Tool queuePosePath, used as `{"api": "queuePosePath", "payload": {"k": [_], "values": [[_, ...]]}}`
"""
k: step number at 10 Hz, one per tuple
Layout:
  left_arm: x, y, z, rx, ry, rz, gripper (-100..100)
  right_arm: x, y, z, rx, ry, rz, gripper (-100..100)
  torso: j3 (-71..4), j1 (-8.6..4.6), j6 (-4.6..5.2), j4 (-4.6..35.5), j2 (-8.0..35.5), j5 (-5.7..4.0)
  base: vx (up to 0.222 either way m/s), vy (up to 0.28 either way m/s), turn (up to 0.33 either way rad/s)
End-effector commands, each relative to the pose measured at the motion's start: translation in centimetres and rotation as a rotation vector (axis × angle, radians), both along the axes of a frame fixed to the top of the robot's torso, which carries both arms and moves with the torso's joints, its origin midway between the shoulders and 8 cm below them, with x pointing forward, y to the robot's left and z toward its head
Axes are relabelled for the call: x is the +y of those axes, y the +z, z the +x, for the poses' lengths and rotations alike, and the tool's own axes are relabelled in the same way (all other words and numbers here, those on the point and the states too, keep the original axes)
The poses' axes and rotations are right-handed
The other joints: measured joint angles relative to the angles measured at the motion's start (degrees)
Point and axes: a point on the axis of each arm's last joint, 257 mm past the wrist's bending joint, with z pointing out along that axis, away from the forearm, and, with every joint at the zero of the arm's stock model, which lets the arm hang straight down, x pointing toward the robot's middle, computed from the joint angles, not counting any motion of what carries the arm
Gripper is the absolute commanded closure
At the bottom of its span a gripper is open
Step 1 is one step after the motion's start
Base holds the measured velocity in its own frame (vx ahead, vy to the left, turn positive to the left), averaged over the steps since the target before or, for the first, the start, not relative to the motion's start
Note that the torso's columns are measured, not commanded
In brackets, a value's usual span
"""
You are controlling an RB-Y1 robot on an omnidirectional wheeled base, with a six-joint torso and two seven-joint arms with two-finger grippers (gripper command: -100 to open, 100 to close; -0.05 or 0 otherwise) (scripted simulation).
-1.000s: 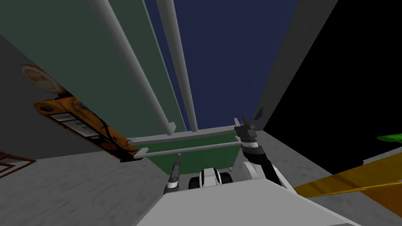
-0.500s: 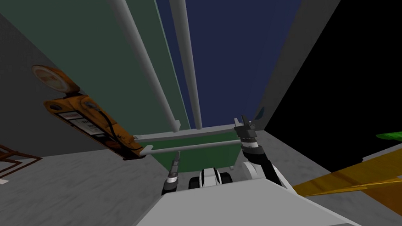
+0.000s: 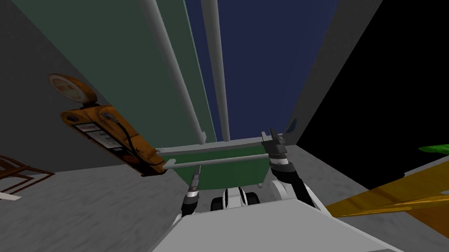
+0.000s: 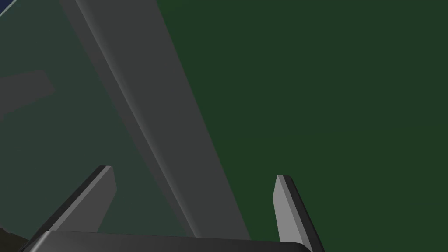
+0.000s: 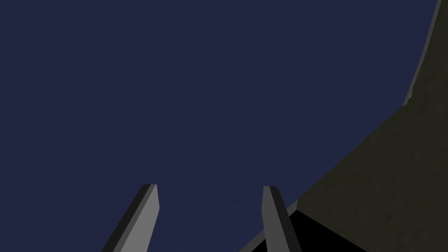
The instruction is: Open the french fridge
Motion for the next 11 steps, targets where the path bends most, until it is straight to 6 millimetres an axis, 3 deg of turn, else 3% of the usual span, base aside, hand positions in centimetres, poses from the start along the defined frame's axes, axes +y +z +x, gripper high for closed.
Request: {"api": "queuePosePath", "payload": {"k": [1,5,9,10,11], "values": [[0.2,0.3,1.2,0.012,0.009,-0.02,-100,0.0,0.0,0.0,0.0,0.0,0.0,0,0.0,-0.05,0.0,0.0,0.0,-0.01,-0.034,0.046,0.014],[-0.4,0.5,2.2,0.017,0.02,-0.062,-100,0.0,0.0,0.0,0.0,0.0,0.0,0,0.0,-0.04,0.0,0.0,0.0,-0.01,-0.021,0.036,0.008],[0.0,2.2,5.2,0.019,0.018,-0.066,-100,0.0,0.0,0.0,0.0,0.0,0.0,0,0.0,-0.06,0.0,0.0,0.0,-0.02,-0.006,-0.014,0.004],[0.0,2.0,4.8,0.017,0.018,-0.066,-100,0.0,0.0,0.0,0.0,0.0,0.0,0,0.0,-0.02,0.0,0.0,0.0,-0.01,-0.001,-0.008,0.0],[-0.2,1.3,3.7,0.019,0.019,-0.065,100,0.0,0.0,0.0,0.0,0.0,0.0,0,0.0,0.02,-0.01,0.0,0.0,0.01,0.003,0.007,-0.006]]}}
